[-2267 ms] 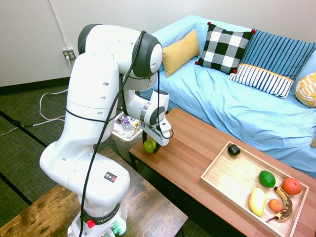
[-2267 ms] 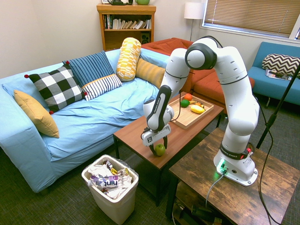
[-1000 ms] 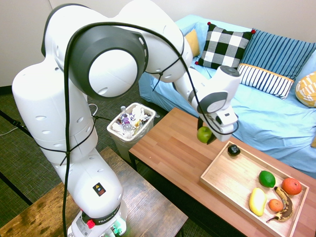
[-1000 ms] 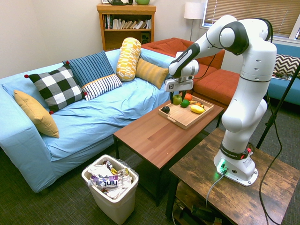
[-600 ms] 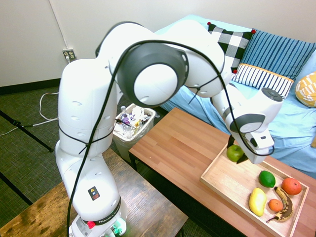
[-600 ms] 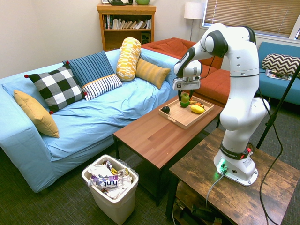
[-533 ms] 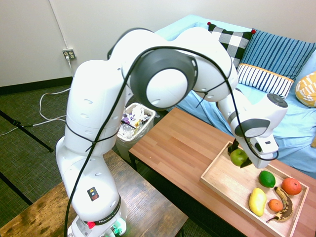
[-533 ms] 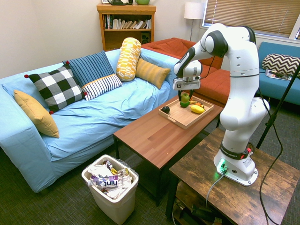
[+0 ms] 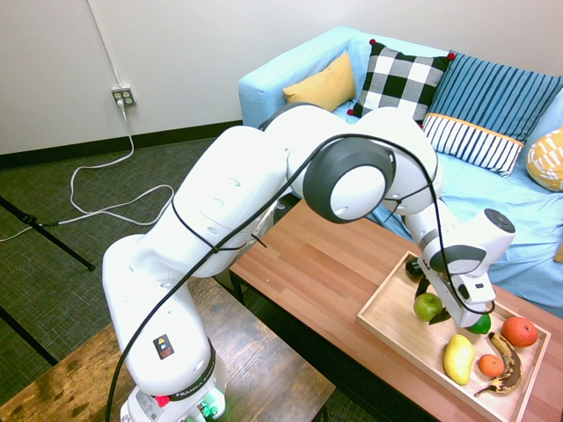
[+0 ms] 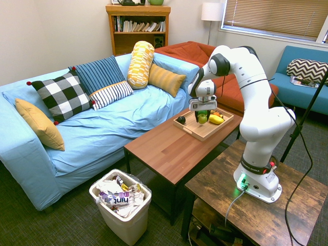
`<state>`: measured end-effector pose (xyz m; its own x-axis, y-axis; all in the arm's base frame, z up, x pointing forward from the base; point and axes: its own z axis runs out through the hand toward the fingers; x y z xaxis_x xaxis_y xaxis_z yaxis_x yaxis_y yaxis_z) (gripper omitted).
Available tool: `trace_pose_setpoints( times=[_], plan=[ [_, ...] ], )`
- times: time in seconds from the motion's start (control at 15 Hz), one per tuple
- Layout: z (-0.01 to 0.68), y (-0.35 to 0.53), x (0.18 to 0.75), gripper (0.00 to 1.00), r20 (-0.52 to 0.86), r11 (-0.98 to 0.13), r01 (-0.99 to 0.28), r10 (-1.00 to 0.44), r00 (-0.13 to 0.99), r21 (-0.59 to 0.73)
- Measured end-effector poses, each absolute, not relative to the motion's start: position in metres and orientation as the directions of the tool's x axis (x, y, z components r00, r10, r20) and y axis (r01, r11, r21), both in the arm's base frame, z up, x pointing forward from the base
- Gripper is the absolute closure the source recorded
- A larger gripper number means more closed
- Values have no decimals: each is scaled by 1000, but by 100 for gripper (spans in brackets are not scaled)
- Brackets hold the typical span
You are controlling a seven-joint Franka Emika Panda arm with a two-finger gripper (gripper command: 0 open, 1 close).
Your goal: Put the apple in the tray
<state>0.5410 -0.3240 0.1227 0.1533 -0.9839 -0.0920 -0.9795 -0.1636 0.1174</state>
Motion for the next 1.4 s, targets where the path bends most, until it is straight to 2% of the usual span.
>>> trace_pose_setpoints(
  times=[0.2, 0.27, 1.0, 1.4],
  plan=[
    [107, -328, 537, 100, -109, -170, -978, -982, 156, 123],
    [105, -329, 536, 0, -114, -171, -978, -981, 157, 122],
    [101, -328, 530, 0, -150, -186, -978, -974, 171, 90],
    [194, -338, 498, 0, -104, -183, -983, -978, 182, 1]
  ],
)
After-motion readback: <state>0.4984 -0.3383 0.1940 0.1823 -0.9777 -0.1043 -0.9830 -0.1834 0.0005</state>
